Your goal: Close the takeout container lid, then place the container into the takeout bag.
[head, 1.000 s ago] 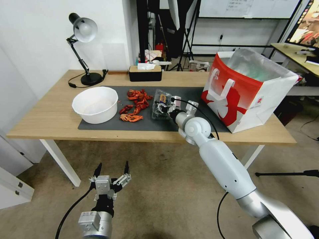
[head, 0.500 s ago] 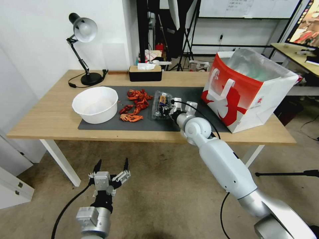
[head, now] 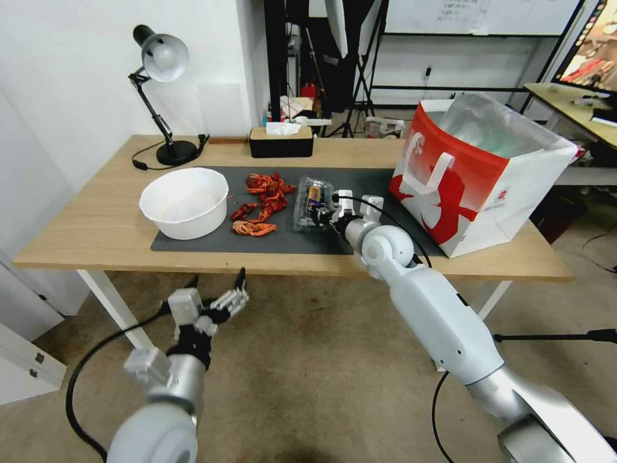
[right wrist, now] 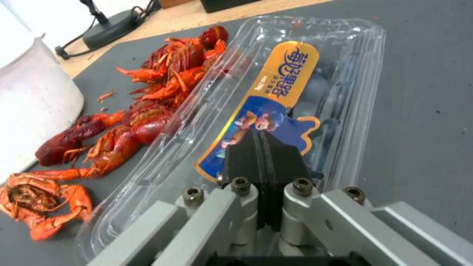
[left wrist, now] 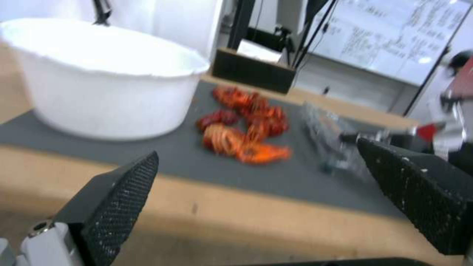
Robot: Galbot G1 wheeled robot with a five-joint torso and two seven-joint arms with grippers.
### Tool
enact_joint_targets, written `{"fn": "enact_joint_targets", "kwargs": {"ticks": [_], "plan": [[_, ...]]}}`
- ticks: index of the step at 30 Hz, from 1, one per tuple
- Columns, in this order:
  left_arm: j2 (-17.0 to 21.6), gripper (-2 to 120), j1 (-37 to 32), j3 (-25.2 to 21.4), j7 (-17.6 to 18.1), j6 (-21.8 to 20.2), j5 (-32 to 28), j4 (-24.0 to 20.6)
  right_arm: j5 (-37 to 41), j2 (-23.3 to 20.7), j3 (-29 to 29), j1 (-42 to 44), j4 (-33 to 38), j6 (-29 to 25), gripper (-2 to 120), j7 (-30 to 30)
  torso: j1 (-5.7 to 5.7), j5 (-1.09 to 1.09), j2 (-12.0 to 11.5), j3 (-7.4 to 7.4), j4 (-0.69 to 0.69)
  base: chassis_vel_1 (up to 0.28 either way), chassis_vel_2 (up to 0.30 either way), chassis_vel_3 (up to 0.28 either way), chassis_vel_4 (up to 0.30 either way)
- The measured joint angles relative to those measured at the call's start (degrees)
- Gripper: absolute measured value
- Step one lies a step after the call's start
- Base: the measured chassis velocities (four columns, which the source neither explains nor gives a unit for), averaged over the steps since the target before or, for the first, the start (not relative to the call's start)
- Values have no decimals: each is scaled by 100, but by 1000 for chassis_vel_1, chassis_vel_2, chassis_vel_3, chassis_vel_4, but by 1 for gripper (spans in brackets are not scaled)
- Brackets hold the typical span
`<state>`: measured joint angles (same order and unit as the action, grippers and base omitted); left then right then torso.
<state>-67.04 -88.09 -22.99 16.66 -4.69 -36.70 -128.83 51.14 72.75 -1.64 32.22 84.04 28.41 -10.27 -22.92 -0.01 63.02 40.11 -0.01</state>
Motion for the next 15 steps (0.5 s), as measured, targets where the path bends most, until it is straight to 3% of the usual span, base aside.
{"fn": "enact_joint_targets", "kwargs": {"ticks": [4,6,8,10,11,15], "plan": [[307,100,595,61,21,-30,-688,204,18,-37,-36,-6,40,46,0,-8,0,1,0,0,0,0,0,0,0],[696,100,1095,158,34,-175,-1541,420,43,-111,-64,-17,62,81,0,9,0,0,0,0,1,0,0,0,0],[775,100,1157,173,30,-206,-1803,420,52,-123,-66,-19,65,86,0,21,0,1,0,0,1,0,0,0,0],[952,100,1324,210,38,-352,-2868,295,72,-159,-70,-35,76,94,0,90,0,1,0,0,1,0,0,0,0],[952,100,1324,210,38,-352,-2868,295,72,-159,-70,-35,76,94,0,90,0,1,0,0,1,0,0,0,0],[1083,100,1837,310,60,-687,-4253,191,79,-162,-85,-47,74,108,0,108,0,1,0,0,1,0,0,0,0]]}}
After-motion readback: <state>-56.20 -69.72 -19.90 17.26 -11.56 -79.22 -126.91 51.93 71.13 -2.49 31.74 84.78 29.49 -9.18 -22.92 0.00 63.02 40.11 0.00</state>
